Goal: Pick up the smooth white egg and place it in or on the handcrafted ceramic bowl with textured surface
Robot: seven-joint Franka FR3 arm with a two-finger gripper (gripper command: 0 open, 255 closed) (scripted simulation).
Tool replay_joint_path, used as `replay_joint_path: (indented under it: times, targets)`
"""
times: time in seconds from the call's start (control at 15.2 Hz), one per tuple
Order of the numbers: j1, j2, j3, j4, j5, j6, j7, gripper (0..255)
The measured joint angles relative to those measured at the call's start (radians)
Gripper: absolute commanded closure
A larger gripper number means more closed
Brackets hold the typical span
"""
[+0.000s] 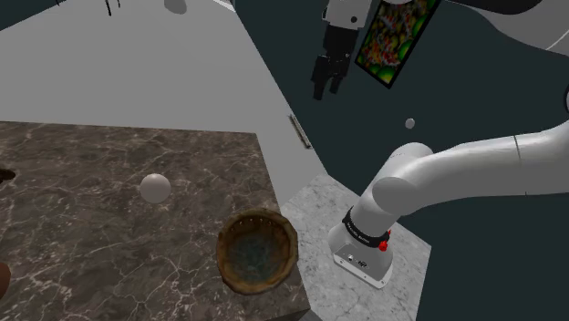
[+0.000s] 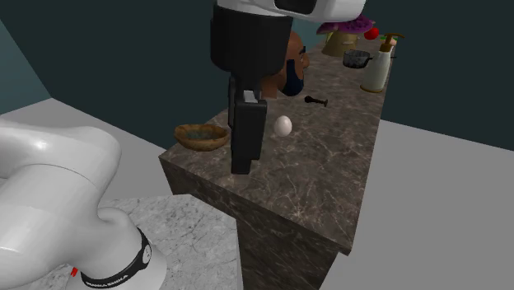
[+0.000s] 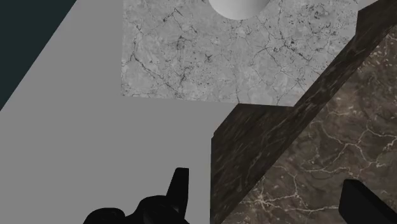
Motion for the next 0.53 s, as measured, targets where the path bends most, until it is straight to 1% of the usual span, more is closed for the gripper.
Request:
replay_joint_path:
  times: [0.07,0.2,0.53]
  targets:
    - [0.0,0.0,0.0,0.0,0.0,0.0,0.0,0]
    - [0.008,0.029,0.027,0.003,0.018,0.015,0.032,0]
    - [0.038,0.15,0.134,0.047,0.085,0.05,0.166,0]
